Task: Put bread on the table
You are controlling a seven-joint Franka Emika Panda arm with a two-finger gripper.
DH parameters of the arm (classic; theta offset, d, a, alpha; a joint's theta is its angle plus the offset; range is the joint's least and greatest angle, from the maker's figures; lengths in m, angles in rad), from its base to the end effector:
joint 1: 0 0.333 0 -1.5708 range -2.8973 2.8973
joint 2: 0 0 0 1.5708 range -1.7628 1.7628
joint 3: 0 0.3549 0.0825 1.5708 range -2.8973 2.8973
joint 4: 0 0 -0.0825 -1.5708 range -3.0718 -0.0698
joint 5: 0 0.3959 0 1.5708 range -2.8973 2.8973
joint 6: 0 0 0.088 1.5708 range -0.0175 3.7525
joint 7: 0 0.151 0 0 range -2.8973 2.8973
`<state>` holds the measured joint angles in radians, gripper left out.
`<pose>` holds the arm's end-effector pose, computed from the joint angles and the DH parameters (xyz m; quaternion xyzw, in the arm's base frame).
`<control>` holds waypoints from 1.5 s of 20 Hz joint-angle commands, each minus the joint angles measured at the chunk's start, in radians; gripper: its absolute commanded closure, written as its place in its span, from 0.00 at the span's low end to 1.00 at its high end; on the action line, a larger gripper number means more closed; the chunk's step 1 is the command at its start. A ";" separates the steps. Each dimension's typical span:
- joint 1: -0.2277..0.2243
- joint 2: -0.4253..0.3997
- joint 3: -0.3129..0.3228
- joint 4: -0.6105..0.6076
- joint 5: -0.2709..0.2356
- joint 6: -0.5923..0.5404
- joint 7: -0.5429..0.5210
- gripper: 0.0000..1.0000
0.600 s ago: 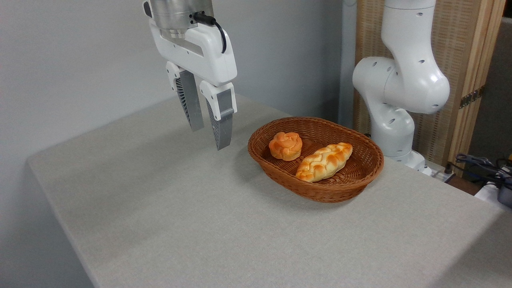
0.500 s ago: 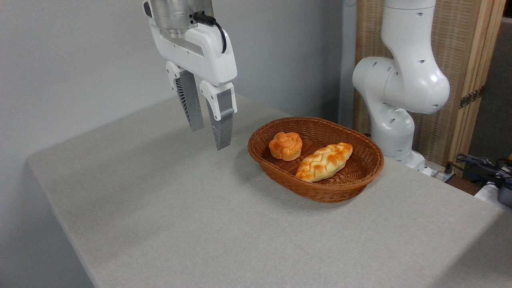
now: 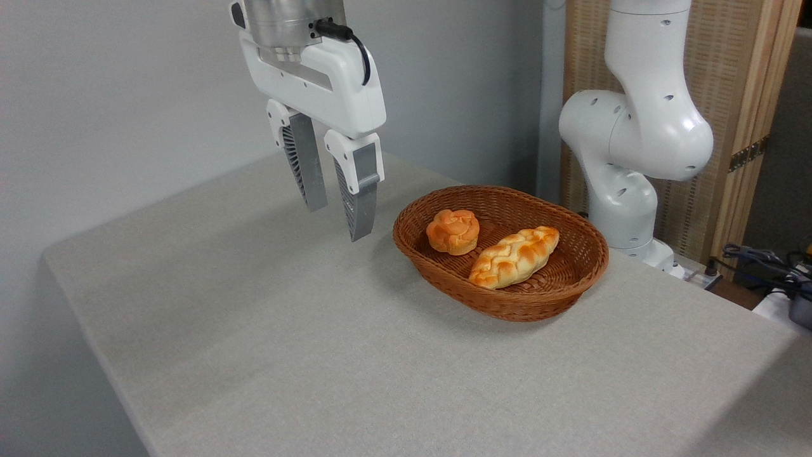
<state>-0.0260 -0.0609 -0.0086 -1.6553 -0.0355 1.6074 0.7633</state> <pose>0.5479 -0.0243 0.6156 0.9215 -0.3879 0.0123 0.0140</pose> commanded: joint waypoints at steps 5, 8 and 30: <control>-0.025 -0.284 0.001 -0.360 -0.012 0.022 0.002 0.00; -0.060 -0.394 0.001 -0.501 -0.009 0.028 0.002 0.00; -0.299 -0.508 -0.011 -0.833 -0.018 0.114 0.042 0.00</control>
<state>-0.3202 -0.5662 -0.0243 -2.4719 -0.0371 1.7059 0.7853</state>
